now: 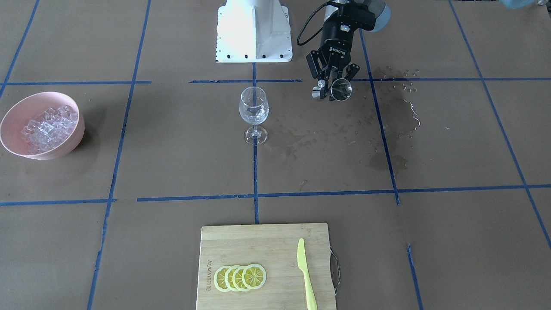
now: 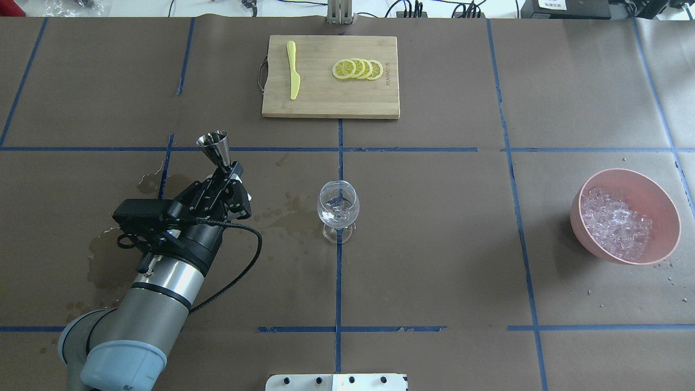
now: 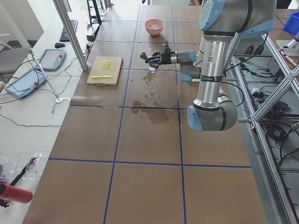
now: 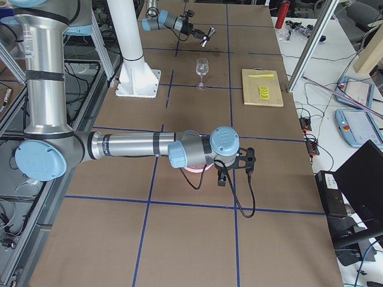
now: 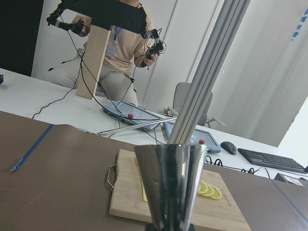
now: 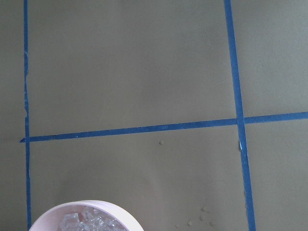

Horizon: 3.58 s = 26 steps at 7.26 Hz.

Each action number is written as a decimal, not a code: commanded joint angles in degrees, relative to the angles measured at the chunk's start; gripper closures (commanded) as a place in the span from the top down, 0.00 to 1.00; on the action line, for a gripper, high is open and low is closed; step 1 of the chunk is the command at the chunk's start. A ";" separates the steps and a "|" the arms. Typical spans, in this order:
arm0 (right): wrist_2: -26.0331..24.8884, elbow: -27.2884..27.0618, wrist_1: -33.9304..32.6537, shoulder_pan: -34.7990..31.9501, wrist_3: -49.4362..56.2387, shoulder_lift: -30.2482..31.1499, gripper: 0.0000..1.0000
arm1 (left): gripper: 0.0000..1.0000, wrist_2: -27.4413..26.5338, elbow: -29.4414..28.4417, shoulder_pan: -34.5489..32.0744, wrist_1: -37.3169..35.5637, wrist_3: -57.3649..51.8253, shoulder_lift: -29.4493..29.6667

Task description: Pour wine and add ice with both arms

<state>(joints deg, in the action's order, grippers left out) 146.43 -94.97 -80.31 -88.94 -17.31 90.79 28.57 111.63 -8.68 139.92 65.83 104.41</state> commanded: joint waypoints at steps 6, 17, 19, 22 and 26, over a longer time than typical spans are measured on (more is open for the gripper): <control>0.00 -0.04 0.15 0.00 0.00 0.00 1.00 | 0.00 0.08 -2.47 0.33 9.76 -21.60 6.14; 0.00 -0.04 0.24 0.00 0.00 -0.09 1.00 | 0.00 -5.02 -11.42 1.12 9.41 -48.95 12.04; 0.00 -0.04 0.24 0.00 0.00 0.00 1.00 | 0.00 -5.28 -11.61 1.91 9.32 -58.30 12.66; 0.00 -0.04 0.07 0.00 0.00 0.00 1.00 | 0.00 -5.28 -10.73 2.61 9.32 -69.74 12.92; 0.00 0.14 -0.02 0.00 0.00 0.00 1.00 | 0.00 -5.37 -11.34 3.59 9.15 -76.54 12.92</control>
<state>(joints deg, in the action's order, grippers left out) 146.43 -94.91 -80.32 -88.94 -17.31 90.79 23.23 100.69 -5.21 149.10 -9.23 117.33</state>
